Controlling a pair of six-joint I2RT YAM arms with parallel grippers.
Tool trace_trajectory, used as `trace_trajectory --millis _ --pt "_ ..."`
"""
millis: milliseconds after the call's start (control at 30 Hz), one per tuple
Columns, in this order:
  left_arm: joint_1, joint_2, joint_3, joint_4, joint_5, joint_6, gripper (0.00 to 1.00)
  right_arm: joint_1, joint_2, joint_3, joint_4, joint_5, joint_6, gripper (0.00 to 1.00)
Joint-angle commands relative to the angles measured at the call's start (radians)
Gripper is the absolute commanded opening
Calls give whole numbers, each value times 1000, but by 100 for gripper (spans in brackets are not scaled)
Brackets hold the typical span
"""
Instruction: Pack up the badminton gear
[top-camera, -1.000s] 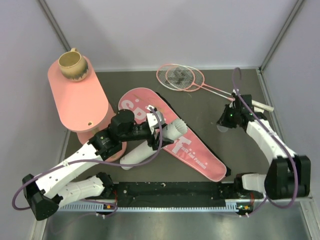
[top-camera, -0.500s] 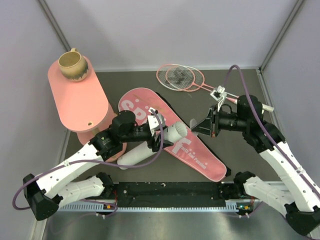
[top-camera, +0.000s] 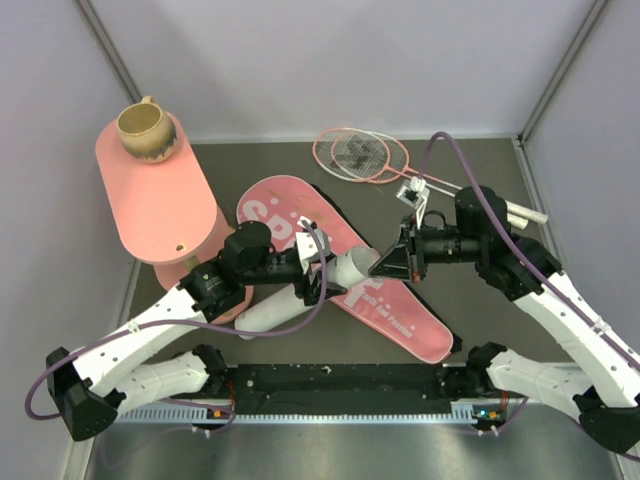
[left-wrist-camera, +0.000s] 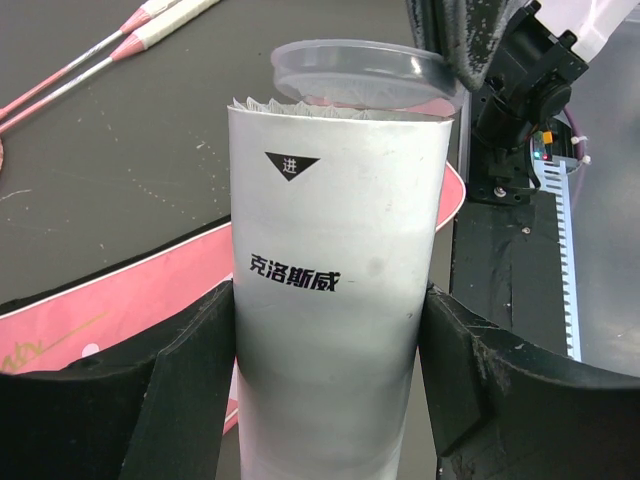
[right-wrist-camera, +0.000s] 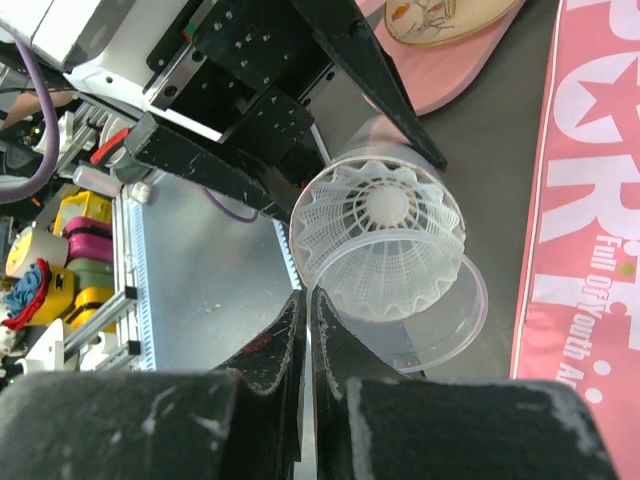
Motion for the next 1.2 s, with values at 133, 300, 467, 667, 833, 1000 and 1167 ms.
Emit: trace_trajectory --millis 133,300,467,667,833,1000,1167 --pt "-8 1 -7 50 44 12 1 19 56 77 17 -20 -47 0" --pt "-13 2 -7 50 49 14 2 35 81 96 26 -54 -47 0" --pt "-14 -4 -9 50 49 15 2 46 84 89 37 -83 -35 0" --pt "-14 -7 -10 51 54 14 2 45 65 53 67 -99 -8 0" --pt "-16 -7 -10 50 60 12 1 54 61 13 135 -126 37 0" --pt "-16 -12 -9 51 75 9 1 60 68 -12 175 -129 66 0" --pt "-16 -27 -16 57 74 14 1 63 65 -39 169 -74 77 0"
